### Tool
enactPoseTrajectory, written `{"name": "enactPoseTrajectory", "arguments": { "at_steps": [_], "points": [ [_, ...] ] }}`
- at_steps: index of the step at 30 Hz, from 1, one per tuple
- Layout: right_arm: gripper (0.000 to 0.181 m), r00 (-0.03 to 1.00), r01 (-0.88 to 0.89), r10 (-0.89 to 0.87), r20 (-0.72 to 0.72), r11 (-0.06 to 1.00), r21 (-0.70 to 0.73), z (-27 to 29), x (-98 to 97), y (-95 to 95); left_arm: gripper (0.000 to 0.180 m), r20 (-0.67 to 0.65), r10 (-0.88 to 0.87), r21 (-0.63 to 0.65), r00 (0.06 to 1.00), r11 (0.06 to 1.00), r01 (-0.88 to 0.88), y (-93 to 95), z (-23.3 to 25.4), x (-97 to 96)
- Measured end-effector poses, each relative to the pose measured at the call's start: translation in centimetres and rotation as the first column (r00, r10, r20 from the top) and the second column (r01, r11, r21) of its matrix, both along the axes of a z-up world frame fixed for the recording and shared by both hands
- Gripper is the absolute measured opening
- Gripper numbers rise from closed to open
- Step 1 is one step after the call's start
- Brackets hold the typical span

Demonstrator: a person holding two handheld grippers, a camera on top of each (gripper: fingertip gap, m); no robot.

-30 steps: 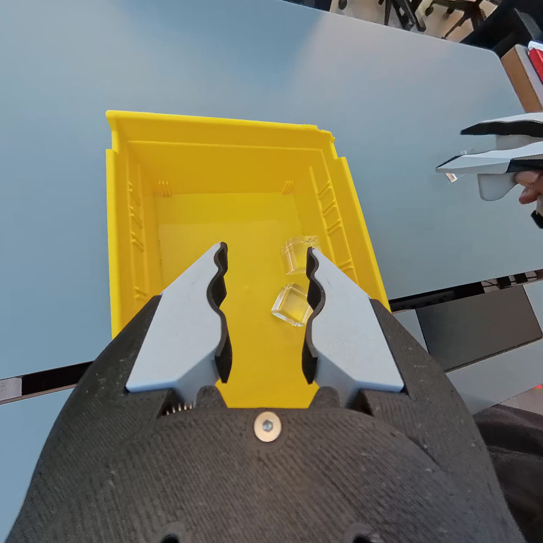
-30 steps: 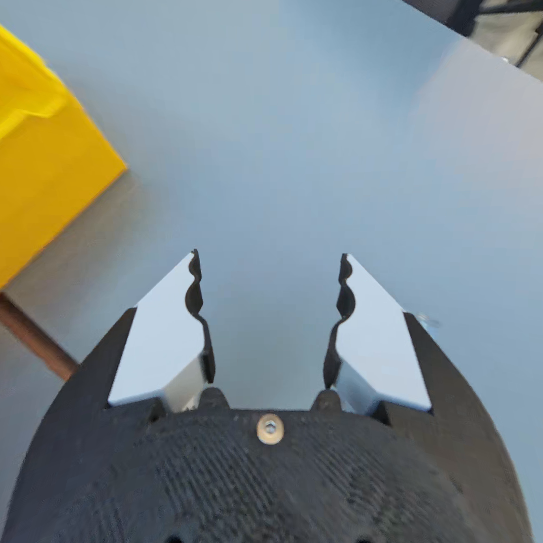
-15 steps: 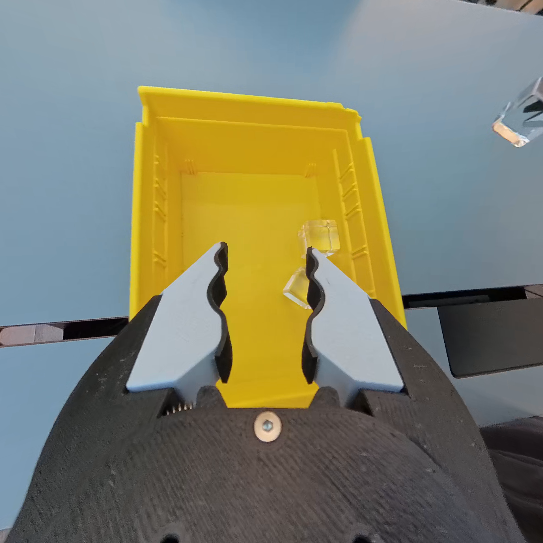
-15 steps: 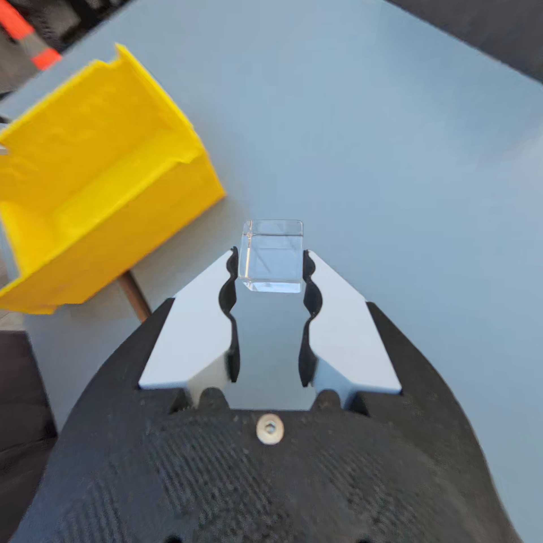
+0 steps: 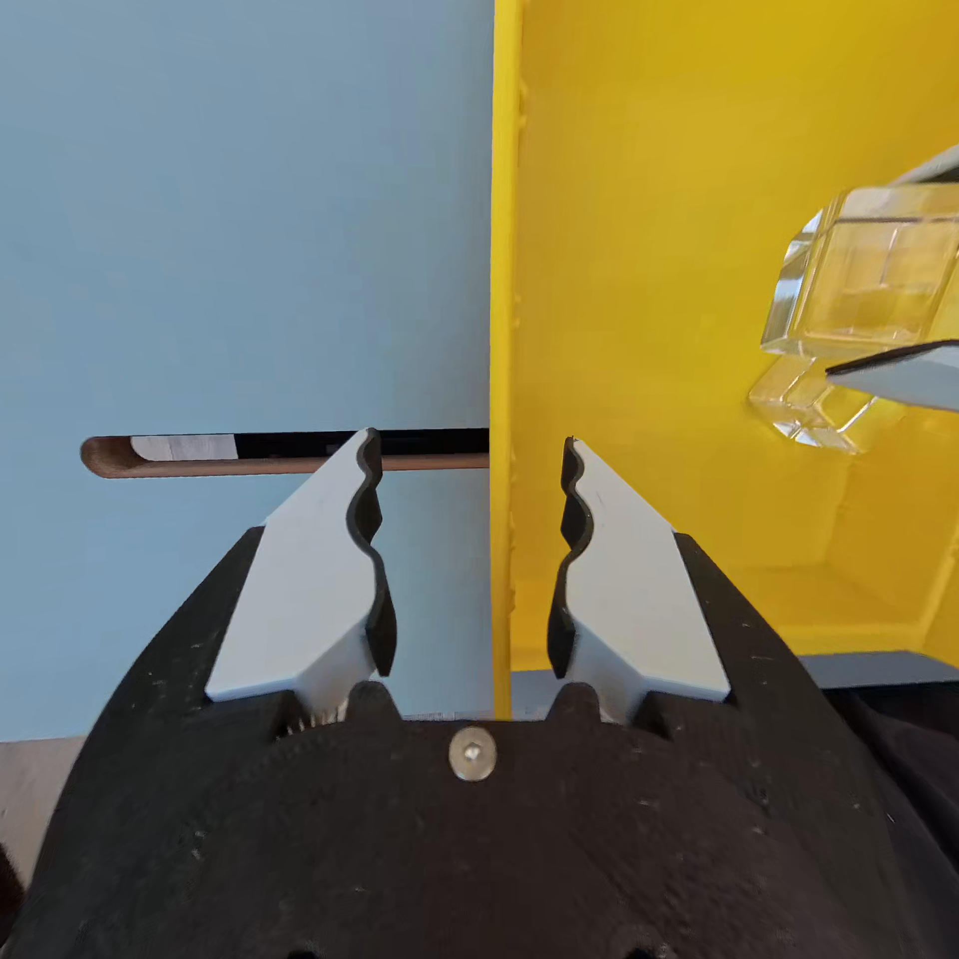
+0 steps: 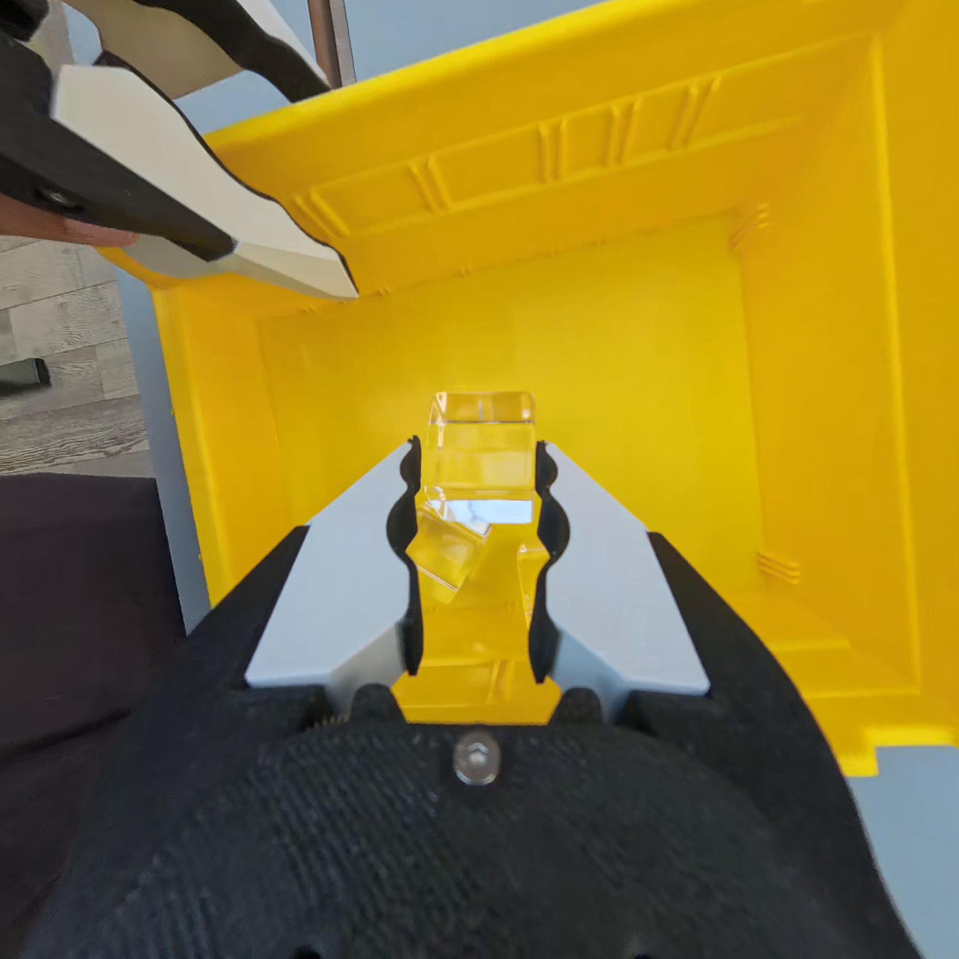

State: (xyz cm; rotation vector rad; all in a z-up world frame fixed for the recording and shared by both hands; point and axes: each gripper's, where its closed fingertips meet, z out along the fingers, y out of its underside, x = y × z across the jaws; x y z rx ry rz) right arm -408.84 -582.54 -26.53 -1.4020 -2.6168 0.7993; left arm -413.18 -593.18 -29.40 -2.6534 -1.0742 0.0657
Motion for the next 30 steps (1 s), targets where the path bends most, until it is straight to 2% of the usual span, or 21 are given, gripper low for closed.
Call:
{"name": "enactPoseTrajectory", "arguments": {
  "at_steps": [1,2,3,5,8,9,12,15,16,17,18,22,24,26,28,29,30],
  "points": [
    [0.041,1.0,0.01,-0.01,-0.006,1.0,0.011,0.0,0.0,0.1,0.066,0.032,-0.026,0.014,0.999,1.0,0.025,0.0,-0.3,0.4],
    [0.042,0.999,0.029,-0.029,-0.025,1.0,0.002,0.5,0.0,0.2,0.057,0.059,-0.039,0.03,0.998,0.999,0.037,0.0,-0.5,0.6],
    [0.046,0.997,0.059,-0.06,-0.045,0.998,-0.024,1.2,0.1,0.4,0.041,0.081,-0.048,0.042,0.996,0.998,0.045,0.0,-0.6,0.8],
    [0.051,0.986,0.136,-0.144,-0.079,0.986,-0.094,3.0,0.8,1.2,0.027,0.127,-0.085,0.066,0.988,0.995,0.077,0.0,-0.9,1.3],
    [0.053,0.948,0.269,-0.288,-0.133,0.952,-0.147,5.0,3.0,3.7,0.022,0.188,-0.14,0.089,0.972,0.988,0.125,0.2,-1.5,2.1],
    [0.057,0.929,0.321,-0.342,-0.142,0.935,-0.15,5.2,3.8,4.8,0.009,0.202,-0.153,0.111,0.967,0.985,0.133,0.5,-1.4,2.3],
    [0.088,0.851,0.494,-0.509,-0.125,0.859,-0.135,3.7,6.1,7.2,0.007,0.168,-0.179,0.086,0.969,0.982,0.167,0.5,-1.4,2.3],
    [0.094,0.806,0.578,-0.59,-0.046,0.803,-0.146,1.0,7.7,6.4,0.008,0.164,-0.171,0.074,0.972,0.984,0.161,-0.3,-1.2,2.9],
    [0.076,0.812,0.577,-0.583,0.011,0.801,-0.16,-0.1,8.3,5.3,0.009,0.172,-0.157,0.075,0.973,0.986,0.145,-0.5,-1.1,3.6],
    [0.048,0.821,0.568,-0.567,0.073,0.794,-0.218,-0.3,8.6,3.8,0.01,0.169,-0.139,0.07,0.976,0.989,0.129,-0.9,-1.1,4.2],
    [0.041,0.814,0.577,-0.57,0.11,0.773,-0.264,-0.1,8.6,3.1,0.011,0.147,-0.141,0.059,0.979,0.989,0.133,-1.4,-1.1,4.6],
    [0.029,0.819,0.572,-0.534,0.21,0.789,-0.224,-0.5,9.1,2.4,0.023,0.143,-0.092,0.056,0.985,0.995,0.085,-3.4,-0.8,7.6],
    [0.035,0.823,0.543,-0.474,0.312,0.819,-0.187,-1.1,10.0,1.5,0.028,0.126,-0.108,0.035,0.986,0.994,0.105,-4.3,-0.9,9.0],
    [0.044,0.811,0.503,-0.432,0.395,0.859,-0.093,-2.8,11.5,0.2,0.032,0.139,-0.096,0.072,0.986,0.994,0.086,-4.5,-0.6,10.6],
    [0.027,0.823,0.42,-0.44,0.359,0.897,0.136,-5.4,12.6,0.2,0.031,0.138,-0.047,0.121,0.989,0.992,0.03,-4.8,-0.2,11.6],
    [0.023,0.83,0.42,-0.453,0.326,0.892,0.17,-5.5,12.4,-0.2,0.03,0.117,-0.03,0.117,0.993,0.993,0.016,-5.2,0.0,11.6],
    [0.018,0.812,0.467,-0.481,0.331,0.875,0.126,-5.2,12.1,-1.2,0.026,0.07,-0.021,0.073,0.997,0.997,0.016,-6.7,-0.1,11.2]
  ]
}}
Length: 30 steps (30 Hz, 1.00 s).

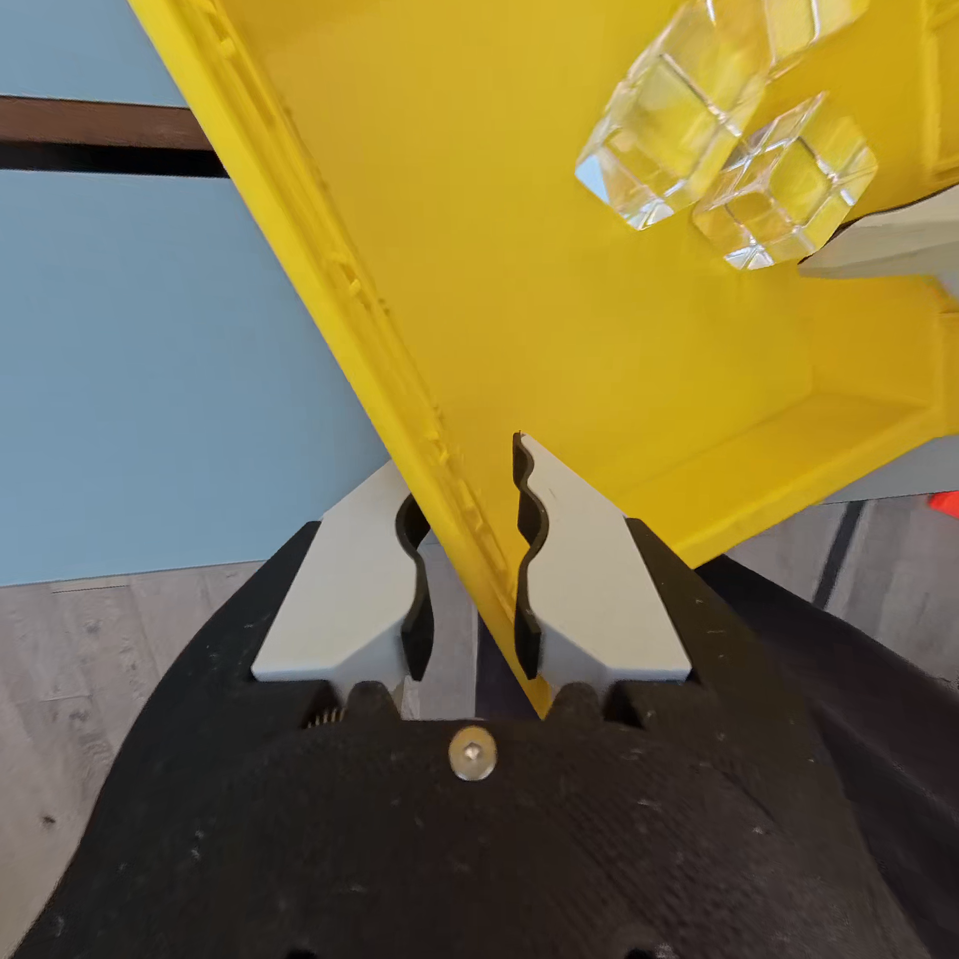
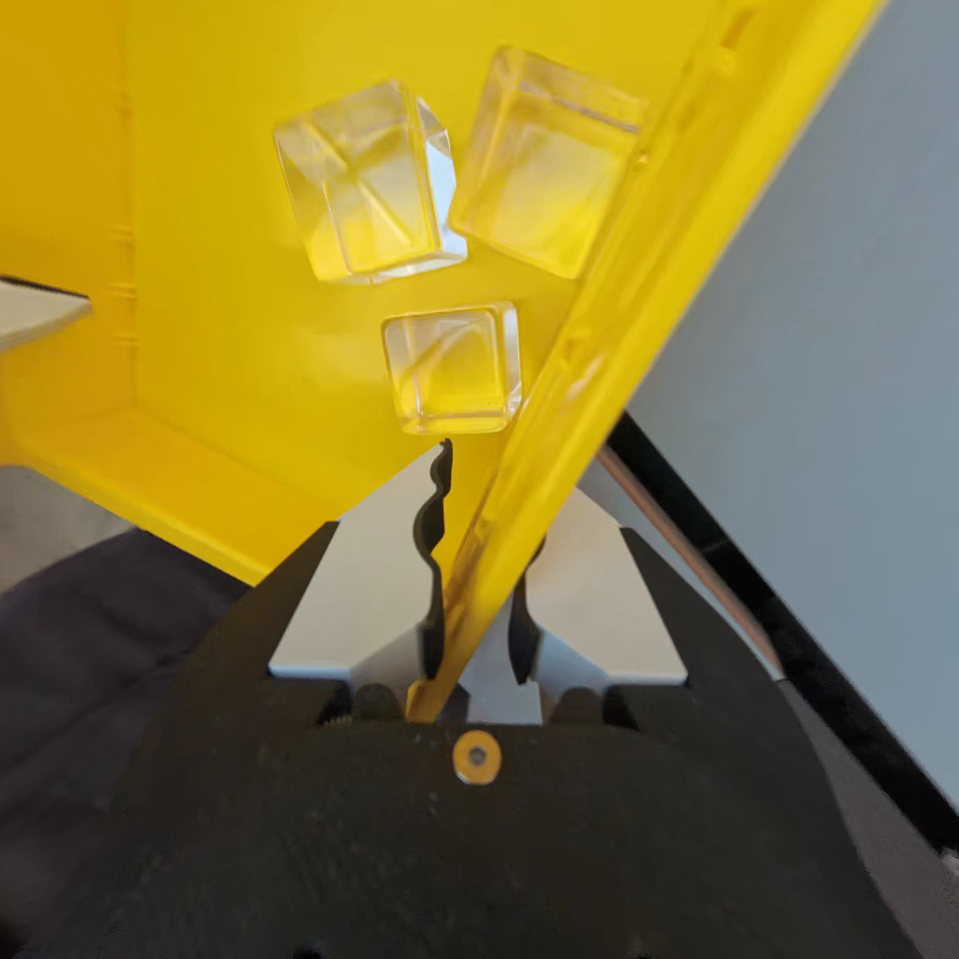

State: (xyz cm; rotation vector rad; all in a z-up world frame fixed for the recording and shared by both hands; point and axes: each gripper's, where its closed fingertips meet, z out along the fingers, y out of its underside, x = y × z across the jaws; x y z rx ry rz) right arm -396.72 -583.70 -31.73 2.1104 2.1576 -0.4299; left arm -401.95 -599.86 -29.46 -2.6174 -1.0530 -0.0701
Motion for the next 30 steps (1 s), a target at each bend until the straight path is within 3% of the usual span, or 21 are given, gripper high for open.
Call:
{"name": "enactPoseTrajectory", "arguments": {
  "at_steps": [1,3,8,11,16,20,26,30],
  "points": [
    [0.014,0.998,0.059,-0.06,-0.007,0.997,-0.043,0.4,-0.3,-0.8,0.029,-0.039,0.004,0.03,0.999,1.0,-0.003,-1.0,0.6,-0.3],
    [0.008,0.996,0.088,-0.089,-0.027,0.995,-0.039,1.2,-0.8,-2.2,0.036,0.013,0.067,0.168,0.998,0.983,-0.068,-2.3,2.5,-0.2],
    [0.002,0.99,0.065,-0.065,-0.125,0.998,-0.008,4.1,-5.6,-8.6,0.05,-0.098,0.054,0.207,0.994,0.978,-0.033,-9.5,6.2,-2.5],
    [0.002,0.996,-0.011,0.011,-0.09,1.0,-0.005,4.9,-8.8,-14.2,0.065,-0.042,0.06,0.263,0.997,0.964,-0.047,-14.8,7.5,-4.6],
    [0.005,0.983,-0.18,0.18,0.024,0.984,0.004,4.4,-13.8,-24.9,0.073,0.056,0.12,0.221,0.991,0.967,-0.129,-25.4,6.6,-7.6],
    [0.005,0.972,-0.235,0.235,0.011,0.972,-0.027,4.1,-18.8,-32.4,0.066,0.066,0.258,0.229,0.964,0.936,-0.267,-33.1,6.6,-11.9],
    [0.02,0.915,-0.396,0.402,0.042,0.913,-0.099,3.6,-26.2,-42.4,0.032,-0.004,0.439,0.112,0.898,0.893,-0.436,-43.6,5.1,-18.6],
    [0.031,0.906,-0.402,0.422,0.028,0.879,-0.256,2.7,-30.4,-48.7,0.013,-0.166,0.451,0.01,0.877,0.89,-0.456,-50.0,5.4,-25.3]
  ]
}}
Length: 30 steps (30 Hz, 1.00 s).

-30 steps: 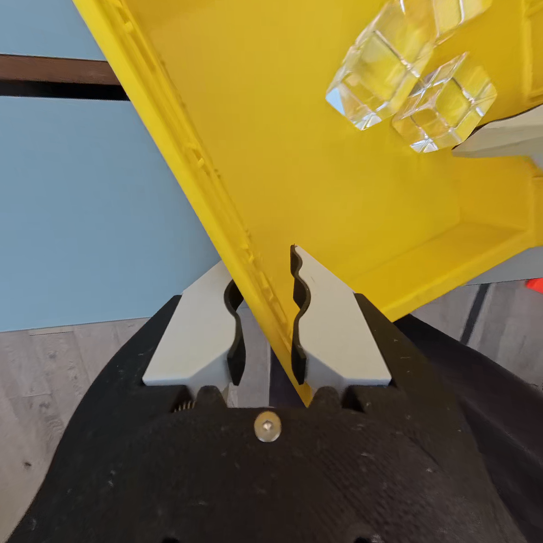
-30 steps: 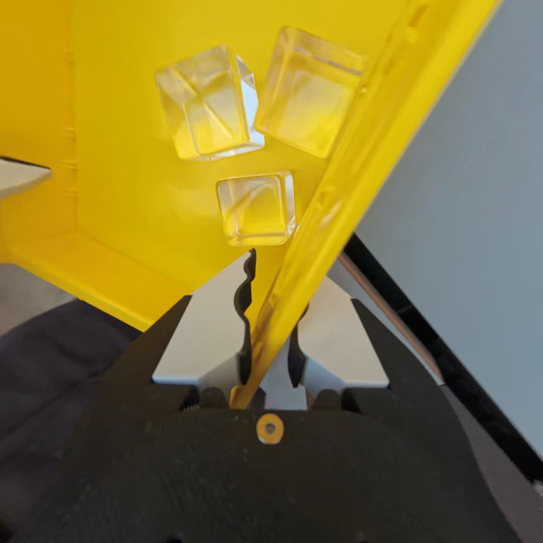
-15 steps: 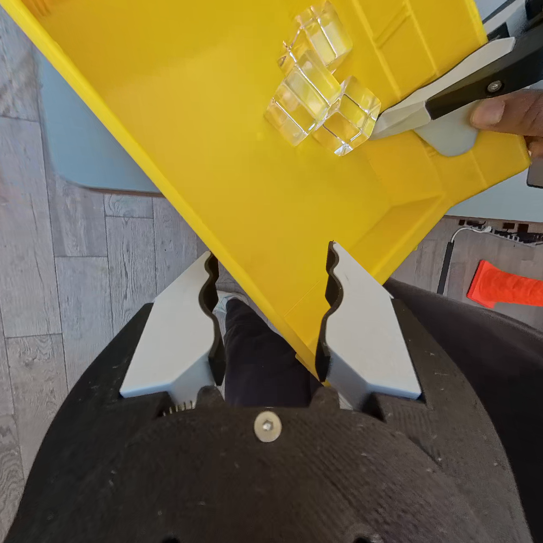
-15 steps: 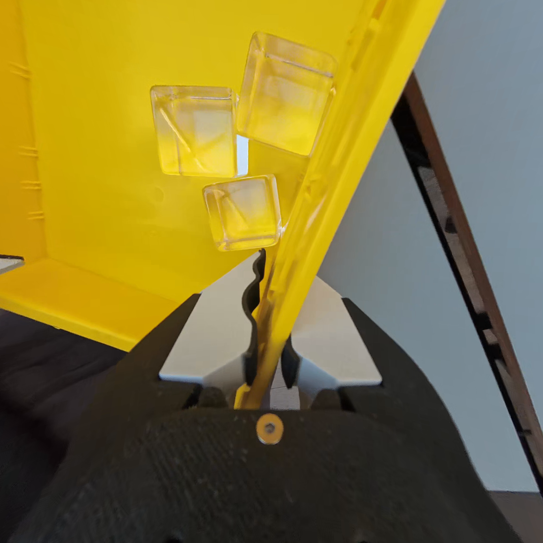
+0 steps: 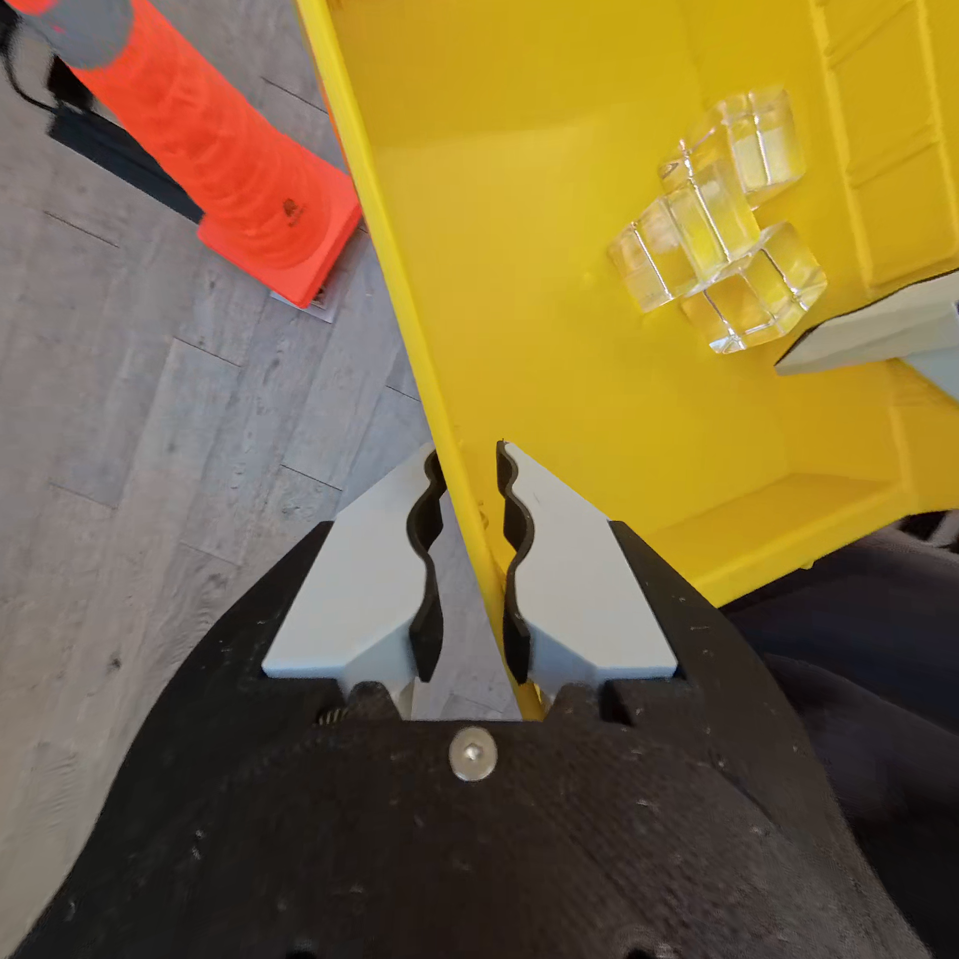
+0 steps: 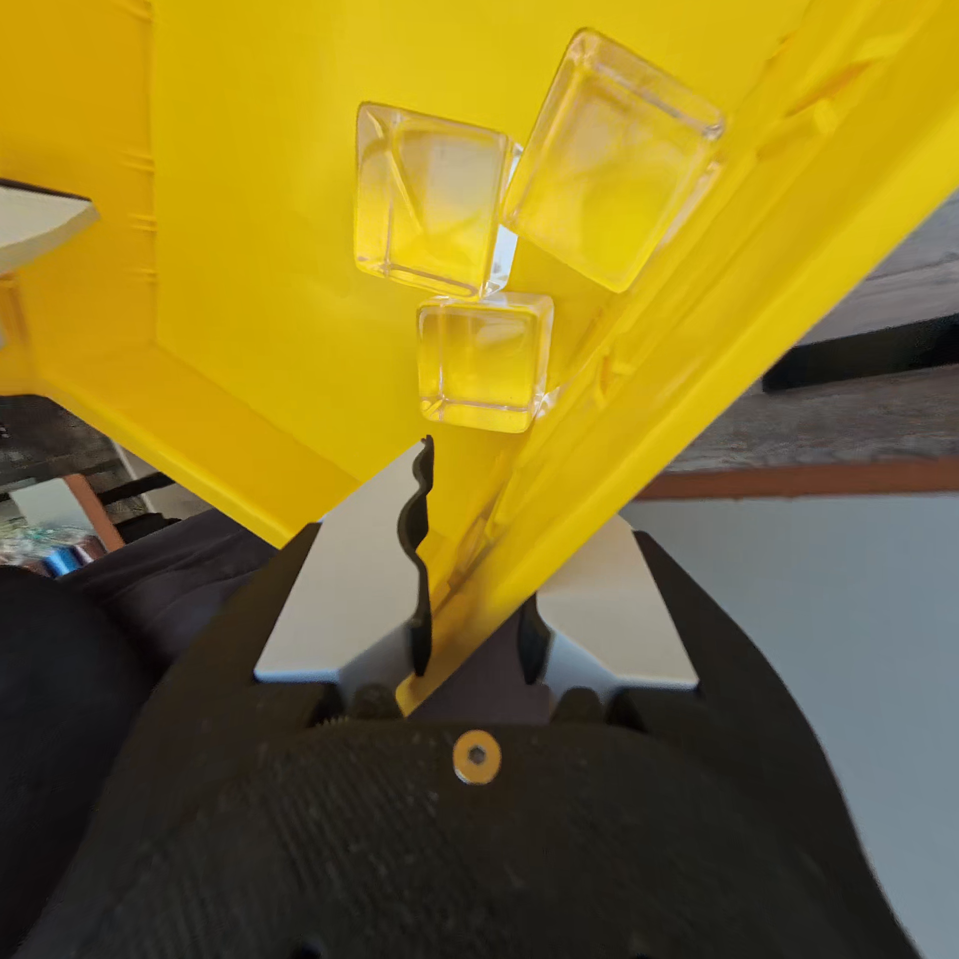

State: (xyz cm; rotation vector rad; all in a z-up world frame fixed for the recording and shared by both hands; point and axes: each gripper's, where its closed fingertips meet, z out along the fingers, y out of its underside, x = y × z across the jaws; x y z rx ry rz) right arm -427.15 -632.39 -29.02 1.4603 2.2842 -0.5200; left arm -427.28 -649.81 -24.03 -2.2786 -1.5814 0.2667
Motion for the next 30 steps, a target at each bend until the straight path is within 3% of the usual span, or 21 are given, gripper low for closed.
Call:
{"name": "enactPoseTrajectory", "arguments": {
  "at_steps": [7,13,18,21,24,30],
  "points": [
    [0.037,0.975,0.173,-0.119,0.19,0.938,-0.3,-0.7,-7.3,-8.5,0.003,0.012,-0.105,-0.282,0.994,0.954,0.104,-6.7,2.8,-11.4],
    [0.05,0.931,0.332,-0.218,0.292,0.837,-0.434,1.6,-13.9,-9.4,0.004,0.076,-0.23,-0.288,0.97,0.927,0.242,-6.4,4.1,-20.4],
    [0.033,0.855,0.512,-0.398,0.331,0.749,-0.422,0.2,-20.9,-6.7,0.005,0.058,-0.44,-0.33,0.896,0.839,0.433,-2.2,3.7,-29.6],
    [0.016,0.8,0.599,-0.51,0.315,0.71,-0.37,-1.2,-26.1,-4.7,0.007,-0.023,-0.546,-0.369,0.837,0.783,0.501,0.6,3.9,-35.6],
    [0.004,0.744,0.668,-0.628,0.229,0.688,-0.284,-1.7,-32.0,-1.1,0.019,-0.102,-0.596,-0.313,0.796,0.779,0.543,3.5,3.9,-40.6],
    [0.003,0.697,0.716,-0.717,0.017,0.694,-0.078,1.1,-39.5,8.4,0.052,-0.071,-0.643,0.092,0.763,0.757,0.647,10.7,3.6,-46.0]
  ]
}}
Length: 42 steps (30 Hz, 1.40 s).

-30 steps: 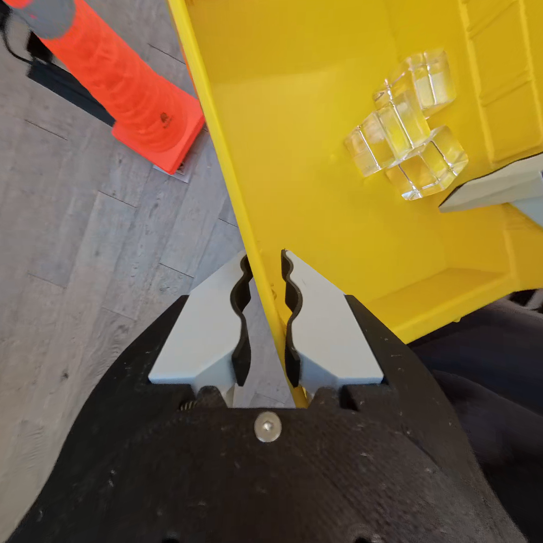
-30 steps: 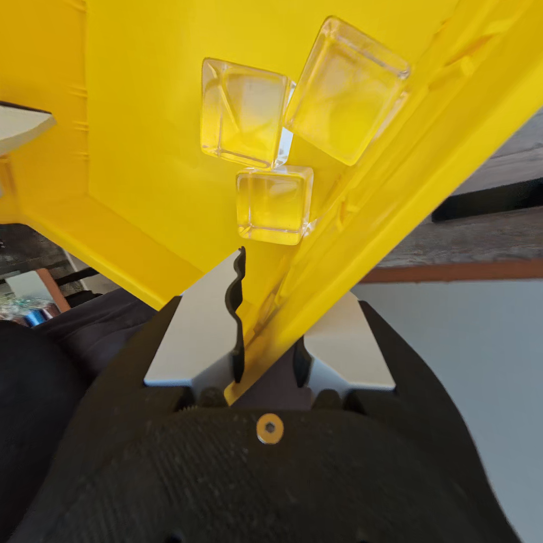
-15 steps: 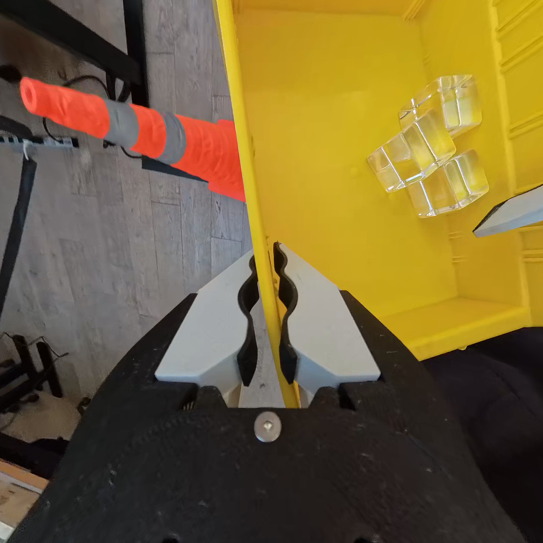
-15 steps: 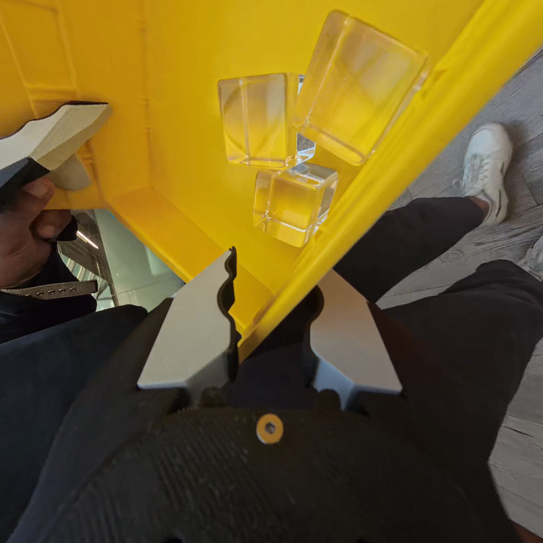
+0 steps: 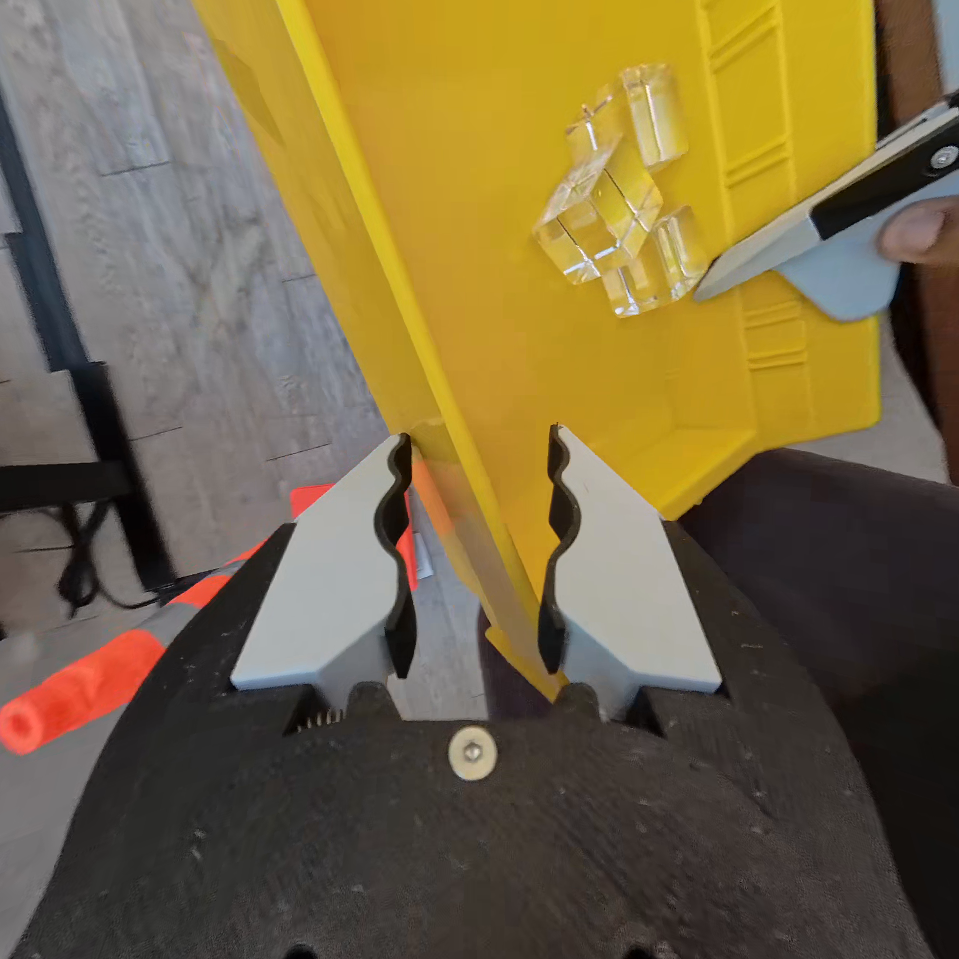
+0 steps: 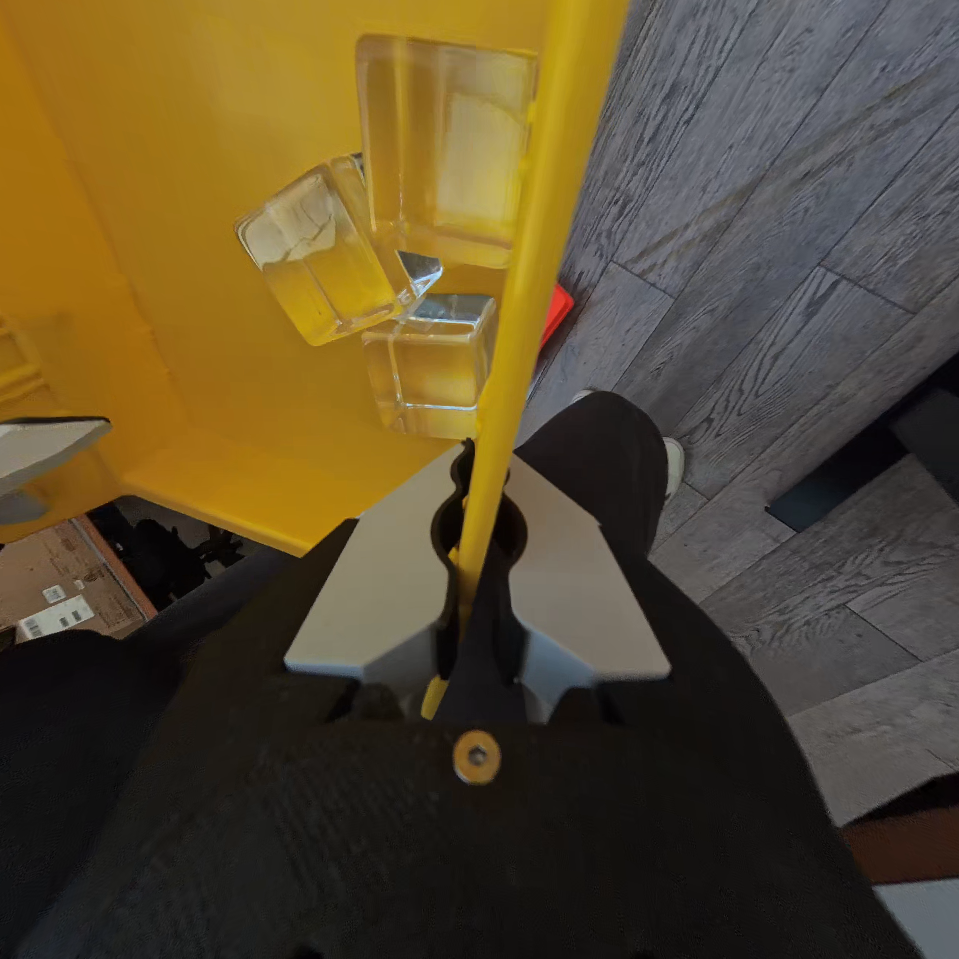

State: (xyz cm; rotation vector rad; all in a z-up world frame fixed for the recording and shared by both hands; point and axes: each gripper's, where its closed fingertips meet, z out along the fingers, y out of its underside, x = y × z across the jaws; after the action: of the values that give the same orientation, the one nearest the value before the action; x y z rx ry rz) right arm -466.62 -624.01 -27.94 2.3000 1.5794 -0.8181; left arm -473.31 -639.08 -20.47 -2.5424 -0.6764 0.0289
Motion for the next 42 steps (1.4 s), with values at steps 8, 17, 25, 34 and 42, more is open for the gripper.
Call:
{"name": "enactPoseTrajectory", "arguments": {
  "at_steps": [8,17,25,34,42],
  "points": [
    [0.002,0.991,0.117,-0.118,0.056,0.993,0.023,-0.3,-6.9,9.9,0.082,0.235,-0.15,0.211,0.96,0.972,0.1,10.2,0.0,-6.9],
    [0.002,0.955,0.284,-0.278,0.099,0.957,-0.056,-4.1,-17.6,25.8,0.079,0.251,-0.152,0.263,0.956,0.961,0.084,25.1,-0.6,-22.3],
    [0.002,0.925,0.374,-0.373,0.077,0.927,-0.002,-3.5,-27.0,42.1,0.079,0.135,-0.243,0.28,0.96,0.939,0.199,43.5,1.4,-37.8],
    [0.002,0.76,0.637,-0.638,0.124,0.769,0.05,-7.0,-33.8,60.3,0.078,0.185,-0.456,0.241,0.87,0.88,0.41,65.8,-4.7,-52.7],
    [0.002,0.462,0.872,-0.875,0.143,0.478,0.105,-5.0,-35.4,78.3,0.076,0.133,-0.758,0.16,0.638,0.652,0.741,91.6,-4.0,-61.6]
  ]
}}
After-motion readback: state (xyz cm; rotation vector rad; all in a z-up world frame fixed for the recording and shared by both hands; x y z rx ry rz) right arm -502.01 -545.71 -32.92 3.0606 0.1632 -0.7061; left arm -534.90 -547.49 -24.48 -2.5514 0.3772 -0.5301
